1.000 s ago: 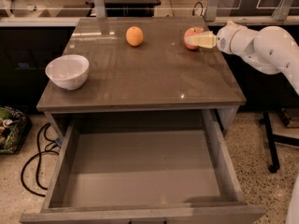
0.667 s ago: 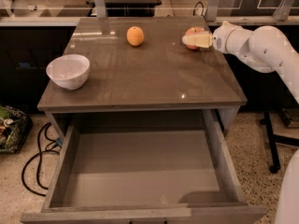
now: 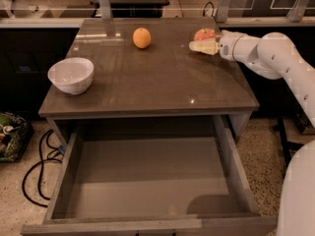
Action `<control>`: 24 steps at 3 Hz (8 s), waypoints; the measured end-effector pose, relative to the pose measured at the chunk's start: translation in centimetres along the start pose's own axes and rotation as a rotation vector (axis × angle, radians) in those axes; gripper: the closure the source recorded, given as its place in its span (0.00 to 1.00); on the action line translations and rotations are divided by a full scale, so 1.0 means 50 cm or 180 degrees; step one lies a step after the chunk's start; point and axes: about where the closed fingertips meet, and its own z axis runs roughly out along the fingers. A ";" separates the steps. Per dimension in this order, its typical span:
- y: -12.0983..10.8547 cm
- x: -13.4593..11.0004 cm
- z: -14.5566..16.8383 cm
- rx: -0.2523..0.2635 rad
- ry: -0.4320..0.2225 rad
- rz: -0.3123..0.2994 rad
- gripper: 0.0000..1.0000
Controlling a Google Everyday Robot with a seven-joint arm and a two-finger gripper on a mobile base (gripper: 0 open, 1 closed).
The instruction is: Place apple into top drawer
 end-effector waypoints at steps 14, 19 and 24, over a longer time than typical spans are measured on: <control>0.440 -0.049 -0.424 -0.0700 -0.0105 -0.0582 1.00; 0.650 0.162 -0.505 -0.1345 0.0389 -0.0728 1.00; 0.704 0.449 -0.305 -0.1576 0.0618 -0.0558 1.00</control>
Offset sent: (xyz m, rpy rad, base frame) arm 0.0005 0.0027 -0.0009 0.0004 0.0013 0.0038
